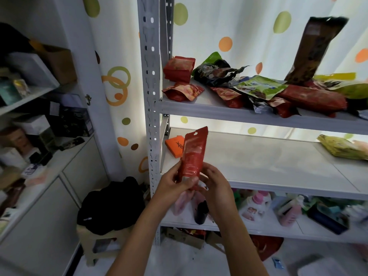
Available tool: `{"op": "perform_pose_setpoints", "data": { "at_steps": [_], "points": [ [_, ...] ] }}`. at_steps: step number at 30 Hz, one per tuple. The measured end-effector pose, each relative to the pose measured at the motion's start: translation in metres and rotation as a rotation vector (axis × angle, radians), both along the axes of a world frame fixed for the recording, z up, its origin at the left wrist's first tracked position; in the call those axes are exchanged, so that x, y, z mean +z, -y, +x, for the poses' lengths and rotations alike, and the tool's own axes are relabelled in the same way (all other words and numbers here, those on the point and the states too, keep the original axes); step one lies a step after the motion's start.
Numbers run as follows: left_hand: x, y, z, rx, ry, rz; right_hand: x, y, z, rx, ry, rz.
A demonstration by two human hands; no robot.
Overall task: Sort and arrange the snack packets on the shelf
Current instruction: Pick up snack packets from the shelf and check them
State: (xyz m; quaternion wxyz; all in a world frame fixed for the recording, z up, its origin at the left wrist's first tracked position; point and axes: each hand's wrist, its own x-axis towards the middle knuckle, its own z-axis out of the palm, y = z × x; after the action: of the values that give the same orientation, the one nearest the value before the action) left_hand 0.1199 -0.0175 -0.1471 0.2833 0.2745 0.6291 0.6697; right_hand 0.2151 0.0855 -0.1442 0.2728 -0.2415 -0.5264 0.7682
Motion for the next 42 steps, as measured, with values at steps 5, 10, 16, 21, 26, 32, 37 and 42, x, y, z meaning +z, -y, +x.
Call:
{"op": "perform_pose_setpoints", "data": {
  "at_steps": [5, 10, 16, 21, 26, 32, 37, 42],
  "points": [
    [-0.004, -0.005, 0.002, -0.054, 0.061, -0.018, 0.000, 0.000, 0.001, 0.022, -0.011, 0.082],
    [-0.002, -0.006, 0.000, 0.068, 0.077, -0.187, 0.002, -0.001, 0.002, -0.034, 0.006, 0.059],
    [0.012, -0.006, 0.009, 0.047, 0.046, -0.010, 0.016, -0.007, 0.007, -0.106, -0.082, 0.052],
    [0.046, -0.008, 0.002, 0.108, -0.013, 0.103, 0.036, -0.020, 0.007, -0.131, -0.085, 0.175],
    [0.084, -0.022, -0.012, 0.129, -0.187, 0.131, 0.069, -0.033, -0.002, -0.148, -0.085, 0.431],
    [0.128, -0.035, -0.042, 0.311, -0.375, 0.073, 0.114, -0.049, -0.015, -0.035, 0.028, 0.744],
    [0.157, -0.054, -0.054, 0.238, -0.524, 0.041, 0.142, -0.065, -0.038, -0.093, 0.114, 0.934],
    [0.165, -0.078, -0.072, 0.211, -0.882, -0.207, 0.155, -0.084, -0.055, -0.050, 0.183, 1.095]
  ]
}}
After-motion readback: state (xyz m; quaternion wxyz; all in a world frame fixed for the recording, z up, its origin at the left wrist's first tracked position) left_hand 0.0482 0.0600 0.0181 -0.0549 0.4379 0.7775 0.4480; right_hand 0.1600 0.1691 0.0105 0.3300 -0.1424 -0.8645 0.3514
